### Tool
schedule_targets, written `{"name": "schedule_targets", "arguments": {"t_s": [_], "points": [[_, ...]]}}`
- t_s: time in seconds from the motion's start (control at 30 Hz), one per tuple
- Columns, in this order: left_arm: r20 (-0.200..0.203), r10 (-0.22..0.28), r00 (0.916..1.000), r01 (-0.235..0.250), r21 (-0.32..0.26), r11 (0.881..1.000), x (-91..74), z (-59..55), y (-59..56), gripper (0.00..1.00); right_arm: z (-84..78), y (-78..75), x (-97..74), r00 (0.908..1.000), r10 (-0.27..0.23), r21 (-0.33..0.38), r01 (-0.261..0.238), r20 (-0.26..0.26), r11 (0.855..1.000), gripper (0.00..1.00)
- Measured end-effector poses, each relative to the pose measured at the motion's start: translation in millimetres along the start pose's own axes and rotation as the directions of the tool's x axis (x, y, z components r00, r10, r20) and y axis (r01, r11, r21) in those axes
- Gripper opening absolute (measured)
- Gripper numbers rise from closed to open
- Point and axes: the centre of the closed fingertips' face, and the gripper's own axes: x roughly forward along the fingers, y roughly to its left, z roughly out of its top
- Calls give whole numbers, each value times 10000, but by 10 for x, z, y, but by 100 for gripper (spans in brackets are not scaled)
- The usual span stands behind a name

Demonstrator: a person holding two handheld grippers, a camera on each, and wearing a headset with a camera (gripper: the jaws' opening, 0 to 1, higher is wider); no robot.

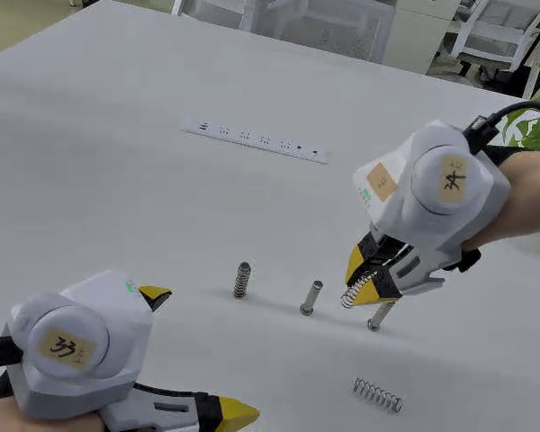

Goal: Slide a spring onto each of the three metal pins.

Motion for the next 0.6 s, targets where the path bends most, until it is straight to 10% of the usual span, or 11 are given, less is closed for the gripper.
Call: {"name": "schedule_targets", "arguments": {"t_s": [0.6], "points": [[-77, -66, 9999, 65, -56, 10000, 3, -22, -15, 98, -1, -267, 167, 9994, 101, -327, -112, -342, 9994, 7]]}}
